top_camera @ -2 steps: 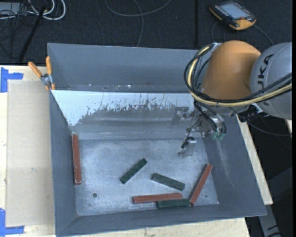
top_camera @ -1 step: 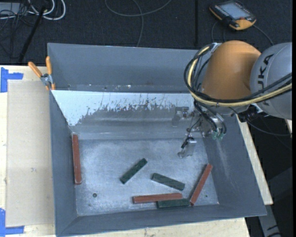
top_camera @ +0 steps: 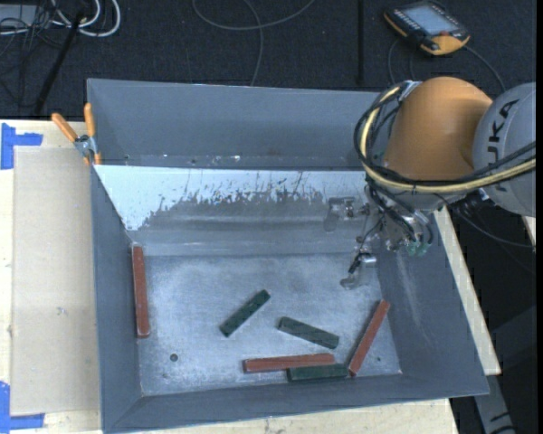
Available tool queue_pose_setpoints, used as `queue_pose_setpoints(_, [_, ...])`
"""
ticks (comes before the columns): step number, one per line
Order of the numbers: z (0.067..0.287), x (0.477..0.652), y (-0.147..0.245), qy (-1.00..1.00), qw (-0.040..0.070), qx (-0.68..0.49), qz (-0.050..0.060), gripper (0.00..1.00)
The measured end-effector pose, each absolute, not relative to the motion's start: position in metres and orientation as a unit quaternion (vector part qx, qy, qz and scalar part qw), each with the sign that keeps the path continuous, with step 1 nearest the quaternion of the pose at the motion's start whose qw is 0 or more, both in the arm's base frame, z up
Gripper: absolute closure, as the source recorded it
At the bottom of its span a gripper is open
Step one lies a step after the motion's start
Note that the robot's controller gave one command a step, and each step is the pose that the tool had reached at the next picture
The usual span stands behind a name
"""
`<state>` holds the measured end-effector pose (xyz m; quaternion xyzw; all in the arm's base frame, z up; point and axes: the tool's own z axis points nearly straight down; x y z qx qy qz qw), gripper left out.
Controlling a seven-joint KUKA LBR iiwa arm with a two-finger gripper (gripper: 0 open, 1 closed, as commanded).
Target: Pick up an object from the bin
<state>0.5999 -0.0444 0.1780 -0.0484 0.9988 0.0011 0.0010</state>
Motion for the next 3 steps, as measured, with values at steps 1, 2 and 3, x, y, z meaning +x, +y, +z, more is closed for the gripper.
queue_pose_setpoints(1, [0.147,0.598,-0.054,0.998,0.000,-0.057,-0.001,0.00])
queue_pose_setpoints(2, [0.128,0.595,-0.027,0.997,0.000,0.081,0.000,0.00])
queue_pose_setpoints(3, [0.101,0.587,-0.015,0.999,0.000,0.041,0.000,0.00])
